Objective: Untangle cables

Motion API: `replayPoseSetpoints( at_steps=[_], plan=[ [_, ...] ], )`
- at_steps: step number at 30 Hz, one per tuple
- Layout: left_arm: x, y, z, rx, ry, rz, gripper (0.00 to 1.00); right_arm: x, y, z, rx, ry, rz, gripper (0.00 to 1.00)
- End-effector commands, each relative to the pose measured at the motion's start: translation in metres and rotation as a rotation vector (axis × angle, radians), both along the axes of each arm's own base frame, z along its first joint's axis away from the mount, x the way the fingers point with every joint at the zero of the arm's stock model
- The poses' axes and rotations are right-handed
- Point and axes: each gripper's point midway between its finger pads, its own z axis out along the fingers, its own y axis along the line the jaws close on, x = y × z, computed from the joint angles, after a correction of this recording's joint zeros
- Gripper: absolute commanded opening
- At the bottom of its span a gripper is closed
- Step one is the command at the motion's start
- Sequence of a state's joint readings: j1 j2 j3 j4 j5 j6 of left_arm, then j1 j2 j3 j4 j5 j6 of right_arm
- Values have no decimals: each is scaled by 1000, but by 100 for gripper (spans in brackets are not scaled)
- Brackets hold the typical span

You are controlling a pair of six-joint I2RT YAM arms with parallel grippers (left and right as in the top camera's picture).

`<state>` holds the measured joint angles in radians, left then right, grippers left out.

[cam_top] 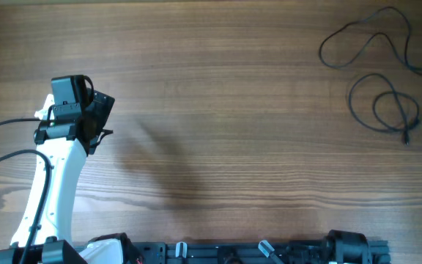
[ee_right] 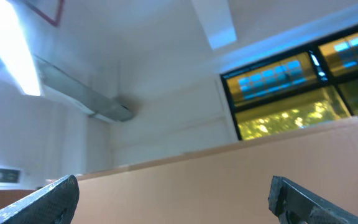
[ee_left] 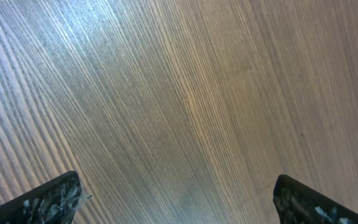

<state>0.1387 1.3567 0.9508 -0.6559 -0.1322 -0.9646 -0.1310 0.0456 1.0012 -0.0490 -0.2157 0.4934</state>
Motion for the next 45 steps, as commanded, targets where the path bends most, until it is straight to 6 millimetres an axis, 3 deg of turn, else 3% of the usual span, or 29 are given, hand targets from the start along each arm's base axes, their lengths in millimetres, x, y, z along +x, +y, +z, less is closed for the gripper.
replayPoseSetpoints(
  at_steps=[1, 6, 13, 16, 19, 22, 25, 31, 34, 40, 45],
  plan=[
    [-1, 2, 0, -3, -1, 18, 100, -23, 1, 1, -4, -51, 21, 100],
    [-1, 2, 0, -3, -1, 18, 100, -28, 2, 4, -37, -79, -7, 100],
    [-1, 2, 0, -3, -1, 18, 100, -29, 2, 5, -174, -123, -187, 100],
    [-1, 2, 0, -3, -1, 18, 100, -13, 8, -5, -208, -83, -156, 99],
    [-1, 2, 0, -3, -1, 18, 100, 23, 3, -25, -198, 1, -157, 100],
    [-1, 2, 0, -3, -1, 18, 100, 66, -17, -54, -127, 121, -211, 100],
    [-1, 2, 0, -3, -1, 18, 100, 127, -23, -119, -132, 349, -194, 100],
    [-1, 2, 0, -3, -1, 18, 100, 203, -30, -239, -135, 627, -177, 100],
    [-1, 2, 0, -3, -1, 18, 100, 222, -30, -284, -163, 696, -168, 100],
    [-1, 2, 0, -3, -1, 18, 100, 236, -16, -334, -289, 735, -128, 100],
    [-1, 2, 0, -3, -1, 18, 100, 241, -16, -364, -286, 802, -115, 100]
  ],
)
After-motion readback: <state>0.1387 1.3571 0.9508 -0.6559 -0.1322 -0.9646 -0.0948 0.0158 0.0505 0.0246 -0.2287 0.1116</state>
